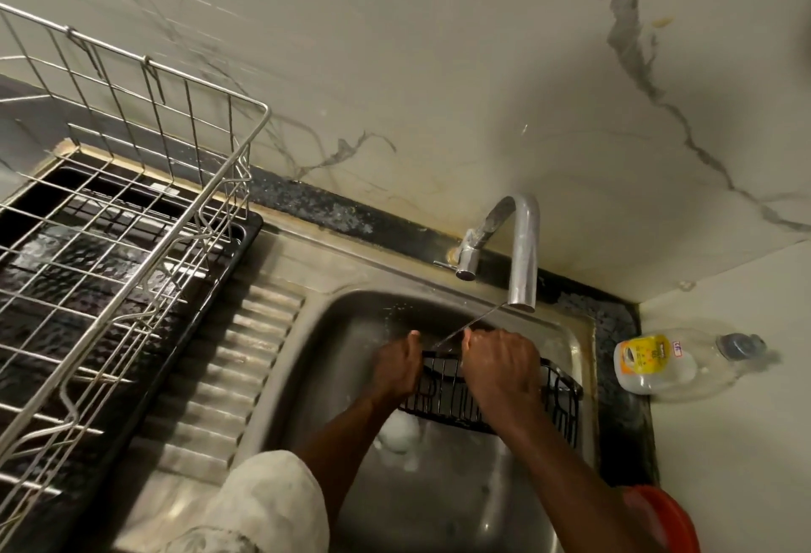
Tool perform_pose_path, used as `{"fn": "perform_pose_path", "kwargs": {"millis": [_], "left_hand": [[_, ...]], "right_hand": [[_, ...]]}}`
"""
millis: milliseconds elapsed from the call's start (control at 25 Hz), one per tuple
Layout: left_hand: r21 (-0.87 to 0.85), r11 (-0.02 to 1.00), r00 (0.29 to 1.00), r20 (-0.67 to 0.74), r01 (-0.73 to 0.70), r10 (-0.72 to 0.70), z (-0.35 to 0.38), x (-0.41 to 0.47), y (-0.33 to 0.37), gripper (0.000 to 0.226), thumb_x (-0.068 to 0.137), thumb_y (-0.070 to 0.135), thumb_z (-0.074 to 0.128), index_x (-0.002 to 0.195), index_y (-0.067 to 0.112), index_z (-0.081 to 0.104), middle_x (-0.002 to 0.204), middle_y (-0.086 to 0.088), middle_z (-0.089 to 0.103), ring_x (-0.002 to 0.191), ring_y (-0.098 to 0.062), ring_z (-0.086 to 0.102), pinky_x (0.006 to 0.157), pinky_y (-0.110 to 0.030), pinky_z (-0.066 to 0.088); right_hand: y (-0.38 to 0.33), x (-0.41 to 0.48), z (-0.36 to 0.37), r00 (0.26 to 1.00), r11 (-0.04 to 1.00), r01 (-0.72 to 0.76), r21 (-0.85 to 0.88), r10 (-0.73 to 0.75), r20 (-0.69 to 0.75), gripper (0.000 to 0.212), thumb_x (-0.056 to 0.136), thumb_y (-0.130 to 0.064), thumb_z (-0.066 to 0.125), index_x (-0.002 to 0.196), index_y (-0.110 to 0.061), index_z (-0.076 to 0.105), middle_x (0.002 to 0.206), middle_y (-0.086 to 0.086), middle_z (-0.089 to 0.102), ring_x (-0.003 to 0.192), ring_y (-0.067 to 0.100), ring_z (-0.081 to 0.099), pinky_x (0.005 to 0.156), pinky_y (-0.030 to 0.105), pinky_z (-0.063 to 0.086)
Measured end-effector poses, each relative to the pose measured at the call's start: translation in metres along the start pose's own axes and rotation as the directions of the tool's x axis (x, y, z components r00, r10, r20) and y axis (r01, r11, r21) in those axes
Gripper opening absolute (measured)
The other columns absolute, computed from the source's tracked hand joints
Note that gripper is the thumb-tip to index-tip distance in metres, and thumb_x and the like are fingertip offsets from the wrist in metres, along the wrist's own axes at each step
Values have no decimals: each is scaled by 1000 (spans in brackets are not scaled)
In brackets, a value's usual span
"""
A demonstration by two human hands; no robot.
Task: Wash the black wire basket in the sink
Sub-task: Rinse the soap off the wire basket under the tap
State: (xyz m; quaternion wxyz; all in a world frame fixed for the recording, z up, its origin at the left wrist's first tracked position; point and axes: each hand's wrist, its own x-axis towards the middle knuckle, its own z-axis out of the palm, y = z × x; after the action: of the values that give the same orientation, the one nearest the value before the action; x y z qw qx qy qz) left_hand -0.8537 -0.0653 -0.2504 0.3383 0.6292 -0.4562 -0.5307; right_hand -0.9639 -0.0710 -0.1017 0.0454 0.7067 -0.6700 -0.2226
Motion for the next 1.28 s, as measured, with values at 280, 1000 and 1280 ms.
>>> {"fn": "perform_pose_path", "kwargs": {"millis": [280, 1000, 1280], "left_hand": [[112, 970, 977, 29, -214, 212, 30, 13, 59, 56, 109, 40, 31, 70, 21, 66, 64, 4, 66, 60, -10, 63, 63, -26, 47], [148, 950, 961, 11, -275, 276, 12, 15, 41, 59, 108, 44, 27, 64, 24, 61, 65, 0, 70, 63, -14, 66, 76, -39, 53], [302, 896, 934, -41, -327, 355, -13, -7, 35, 59, 106, 47, 37, 68, 16, 69, 64, -1, 70, 60, -3, 64, 73, -24, 52]], "right_hand": [[15, 10, -19, 998, 998, -45, 42, 43, 35, 40, 101, -50, 48, 117, -19, 67, 110, 2, 69, 100, 17, 65, 84, 31, 49], [-5, 6, -14, 998, 975, -56, 214, 62, -22, 36, 97, -44, 48, 68, -24, 57, 66, -4, 57, 61, 14, 52, 59, 28, 39], [-14, -4, 5, 990, 966, 104, 237, -78, -120, 47, 99, -36, 38, 55, -22, 47, 52, -7, 50, 47, 11, 51, 52, 26, 46]]}}
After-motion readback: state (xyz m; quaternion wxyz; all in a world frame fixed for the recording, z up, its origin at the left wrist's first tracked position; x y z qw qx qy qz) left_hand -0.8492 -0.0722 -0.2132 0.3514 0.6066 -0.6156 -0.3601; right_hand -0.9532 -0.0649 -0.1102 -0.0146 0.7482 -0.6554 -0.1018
